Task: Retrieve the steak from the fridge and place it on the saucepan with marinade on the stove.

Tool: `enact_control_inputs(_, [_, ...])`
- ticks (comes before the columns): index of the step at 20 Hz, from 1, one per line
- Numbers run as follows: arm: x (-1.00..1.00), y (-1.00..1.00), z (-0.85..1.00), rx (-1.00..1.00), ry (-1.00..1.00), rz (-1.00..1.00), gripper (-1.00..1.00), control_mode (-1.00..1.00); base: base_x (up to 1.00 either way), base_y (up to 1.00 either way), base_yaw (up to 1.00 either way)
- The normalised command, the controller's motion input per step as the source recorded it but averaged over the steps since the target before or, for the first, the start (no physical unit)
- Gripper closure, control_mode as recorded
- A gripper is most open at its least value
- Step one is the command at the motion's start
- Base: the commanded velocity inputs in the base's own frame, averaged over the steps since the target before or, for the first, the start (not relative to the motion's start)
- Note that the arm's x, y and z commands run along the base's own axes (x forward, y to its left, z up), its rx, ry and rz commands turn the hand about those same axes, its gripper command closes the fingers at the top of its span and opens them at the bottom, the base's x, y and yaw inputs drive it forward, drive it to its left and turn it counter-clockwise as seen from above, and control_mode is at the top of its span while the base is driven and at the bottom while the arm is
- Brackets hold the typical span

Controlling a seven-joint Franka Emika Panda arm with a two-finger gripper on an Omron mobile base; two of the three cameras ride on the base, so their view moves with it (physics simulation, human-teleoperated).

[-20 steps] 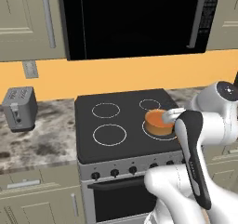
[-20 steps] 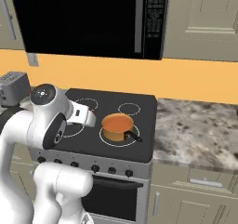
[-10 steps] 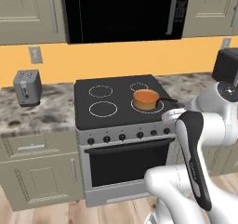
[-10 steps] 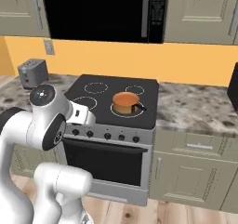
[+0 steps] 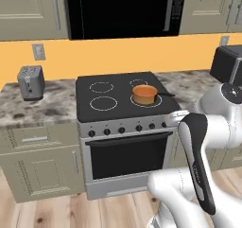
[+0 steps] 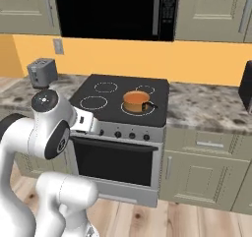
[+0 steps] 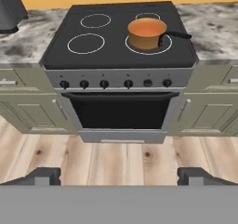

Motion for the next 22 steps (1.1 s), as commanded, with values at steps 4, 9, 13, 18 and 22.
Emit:
enact_control_inputs(4, [0.00,0.00,0.00,0.00,0.00,0.00,-1.00,1.00,-0.03,-0.34,-0.35])
enact_control_inputs(9, [0.00,0.00,0.00,0.00,0.00,0.00,-1.00,1.00,0.00,-0.39,-0.58])
enact_control_inputs(13, [0.00,0.00,0.00,0.00,0.00,0.00,-1.00,1.00,0.00,-0.27,-0.63])
enact_control_inputs(18, [0.00,0.00,0.00,0.00,0.00,0.00,-1.00,1.00,0.00,-0.19,-0.64])
enact_control_inputs(22, [0.00,0.00,0.00,0.00,0.00,0.00,-1.00,1.00,0.00,-0.11,-0.64])
